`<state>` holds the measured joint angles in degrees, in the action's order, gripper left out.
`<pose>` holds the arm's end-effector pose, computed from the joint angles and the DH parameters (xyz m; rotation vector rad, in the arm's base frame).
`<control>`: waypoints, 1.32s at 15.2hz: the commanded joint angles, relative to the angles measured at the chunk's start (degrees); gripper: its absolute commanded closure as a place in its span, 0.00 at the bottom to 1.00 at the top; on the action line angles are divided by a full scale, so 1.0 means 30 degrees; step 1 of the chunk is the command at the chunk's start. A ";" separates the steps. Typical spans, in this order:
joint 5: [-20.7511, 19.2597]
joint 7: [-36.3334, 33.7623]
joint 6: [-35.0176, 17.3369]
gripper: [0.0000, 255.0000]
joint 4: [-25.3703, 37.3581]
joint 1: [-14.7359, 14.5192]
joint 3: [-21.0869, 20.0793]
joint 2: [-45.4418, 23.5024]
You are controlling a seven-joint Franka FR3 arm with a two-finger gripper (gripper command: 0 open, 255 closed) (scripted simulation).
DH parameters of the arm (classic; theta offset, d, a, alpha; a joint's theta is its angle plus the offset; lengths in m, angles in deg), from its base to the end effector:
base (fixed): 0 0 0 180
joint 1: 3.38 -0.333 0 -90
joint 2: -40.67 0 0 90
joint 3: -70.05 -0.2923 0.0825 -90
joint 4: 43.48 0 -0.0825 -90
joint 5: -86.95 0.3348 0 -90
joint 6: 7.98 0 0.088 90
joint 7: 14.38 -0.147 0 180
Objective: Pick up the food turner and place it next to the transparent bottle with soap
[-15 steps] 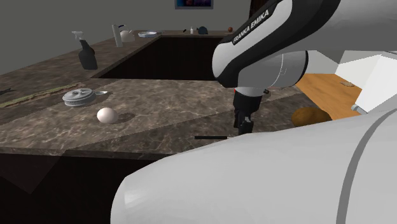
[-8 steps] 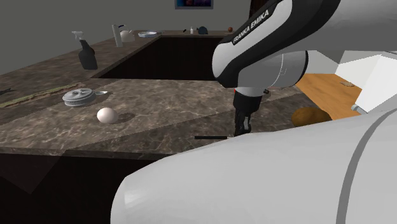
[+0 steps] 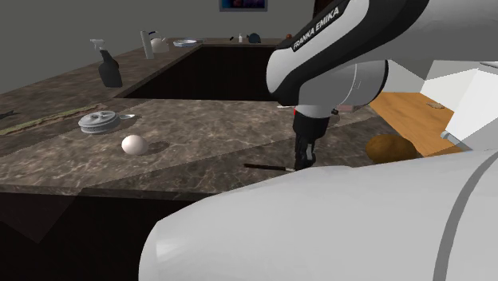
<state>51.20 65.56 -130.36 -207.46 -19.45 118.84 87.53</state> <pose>0.2574 -0.1417 0.3049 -2.3809 -1.9824 -0.0790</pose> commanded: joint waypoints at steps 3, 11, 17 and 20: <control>0.0527 0.0020 0.1263 1.00 0.0479 0.0080 -0.0750 0.0766; 0.1658 0.0067 0.3763 1.00 0.1766 0.0045 -0.2208 0.1974; 0.2442 0.0092 0.5437 1.00 0.2907 -0.0102 -0.3150 0.2507; 0.2810 0.0104 0.6221 1.00 0.3527 -0.0197 -0.3578 0.2671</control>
<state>59.19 65.89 -112.49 -197.62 -19.84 108.54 95.49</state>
